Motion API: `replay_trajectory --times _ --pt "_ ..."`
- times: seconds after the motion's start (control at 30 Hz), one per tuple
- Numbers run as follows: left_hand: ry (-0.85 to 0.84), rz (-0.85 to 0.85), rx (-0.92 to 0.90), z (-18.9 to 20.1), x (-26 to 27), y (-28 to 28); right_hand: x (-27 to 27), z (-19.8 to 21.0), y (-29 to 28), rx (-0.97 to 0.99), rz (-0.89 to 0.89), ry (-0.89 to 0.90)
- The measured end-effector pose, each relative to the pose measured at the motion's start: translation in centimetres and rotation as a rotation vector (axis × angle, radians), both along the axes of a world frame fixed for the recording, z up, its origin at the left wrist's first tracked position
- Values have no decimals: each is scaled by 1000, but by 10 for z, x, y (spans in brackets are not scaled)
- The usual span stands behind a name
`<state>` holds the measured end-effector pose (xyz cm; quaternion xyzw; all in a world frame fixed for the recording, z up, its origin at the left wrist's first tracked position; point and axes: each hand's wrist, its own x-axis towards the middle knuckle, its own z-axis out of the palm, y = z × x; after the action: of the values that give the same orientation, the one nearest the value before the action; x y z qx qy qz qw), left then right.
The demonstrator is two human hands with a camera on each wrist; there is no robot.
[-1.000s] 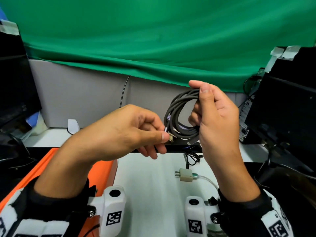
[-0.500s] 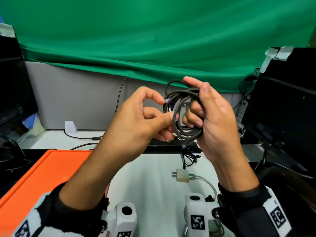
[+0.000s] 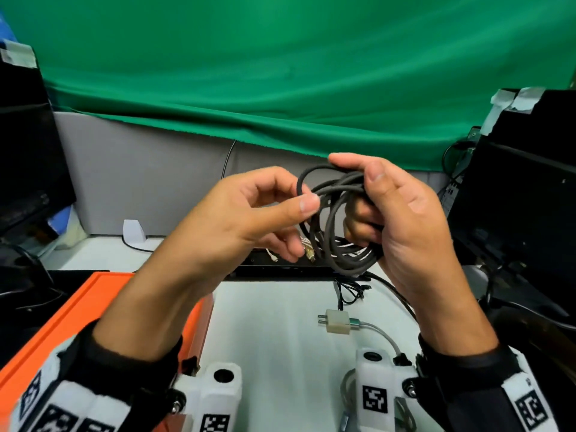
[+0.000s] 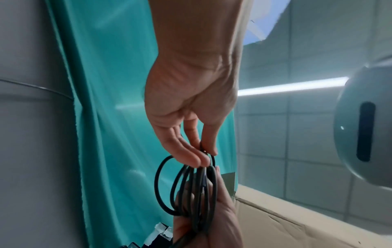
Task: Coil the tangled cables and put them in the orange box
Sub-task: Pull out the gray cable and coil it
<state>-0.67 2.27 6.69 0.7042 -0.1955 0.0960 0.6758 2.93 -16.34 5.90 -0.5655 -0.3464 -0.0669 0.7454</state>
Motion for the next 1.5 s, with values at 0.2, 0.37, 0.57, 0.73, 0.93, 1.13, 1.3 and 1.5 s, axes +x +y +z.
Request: replay_trajectory --times 0.2,0.37,0.57,0.73,0.93,1.13,1.3,1.5 --pt "42 -140 -181 -1 2 -1 -1 4 -19 -173 177 115" --pt "-610 479 347 -13 5 -10 -5 8 -35 -337 155 94" --pt "-341 304 421 -4 4 5 -6 7 -30 -369 -76 -18" --pt "-97 15 131 4 -7 7 3 -3 -12 -524 -629 -314" --pt "-175 195 278 -3 -7 -6 2 -7 9 -295 -429 -190" --pt "-151 122 265 -8 2 -7 -7 -4 14 -143 -184 4" --pt "-125 98 261 -12 10 -9 -11 -4 17 -223 -239 -101" --pt "-370 474 417 -24 13 -24 -17 -6 26 -326 -361 -224"
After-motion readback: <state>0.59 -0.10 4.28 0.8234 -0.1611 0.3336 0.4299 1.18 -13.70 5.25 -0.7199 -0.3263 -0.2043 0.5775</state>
